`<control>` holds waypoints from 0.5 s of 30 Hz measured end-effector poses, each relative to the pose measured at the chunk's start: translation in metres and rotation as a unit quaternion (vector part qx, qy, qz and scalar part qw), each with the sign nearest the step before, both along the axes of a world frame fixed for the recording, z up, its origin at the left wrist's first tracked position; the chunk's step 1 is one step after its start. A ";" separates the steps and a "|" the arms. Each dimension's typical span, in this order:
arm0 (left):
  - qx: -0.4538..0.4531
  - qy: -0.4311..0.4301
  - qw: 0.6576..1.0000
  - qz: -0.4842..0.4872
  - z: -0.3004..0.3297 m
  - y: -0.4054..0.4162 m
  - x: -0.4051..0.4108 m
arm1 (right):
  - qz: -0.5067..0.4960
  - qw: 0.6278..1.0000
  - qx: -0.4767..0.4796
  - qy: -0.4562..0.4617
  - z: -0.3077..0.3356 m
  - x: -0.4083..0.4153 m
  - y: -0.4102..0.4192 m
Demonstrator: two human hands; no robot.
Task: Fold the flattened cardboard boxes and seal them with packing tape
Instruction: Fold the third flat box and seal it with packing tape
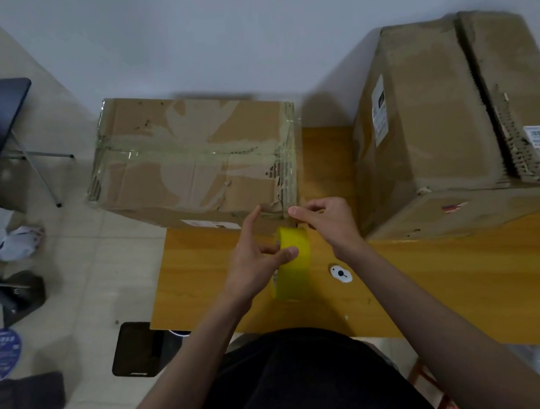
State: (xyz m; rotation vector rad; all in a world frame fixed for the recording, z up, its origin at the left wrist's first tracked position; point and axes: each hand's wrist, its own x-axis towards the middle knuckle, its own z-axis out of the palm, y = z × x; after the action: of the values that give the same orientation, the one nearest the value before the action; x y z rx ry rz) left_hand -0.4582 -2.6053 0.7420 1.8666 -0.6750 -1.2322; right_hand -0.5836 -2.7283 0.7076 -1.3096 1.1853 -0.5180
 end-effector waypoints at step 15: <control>-0.003 0.049 0.999 0.020 -0.008 0.015 0.008 | 0.044 0.942 -0.305 0.132 -0.006 0.004 -0.004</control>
State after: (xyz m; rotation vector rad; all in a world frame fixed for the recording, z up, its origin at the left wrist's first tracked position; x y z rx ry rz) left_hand -0.4503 -2.5904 0.7337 1.7924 -0.5858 -1.2863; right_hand -0.5798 -2.7322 0.7017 -2.0041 1.2224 -0.6914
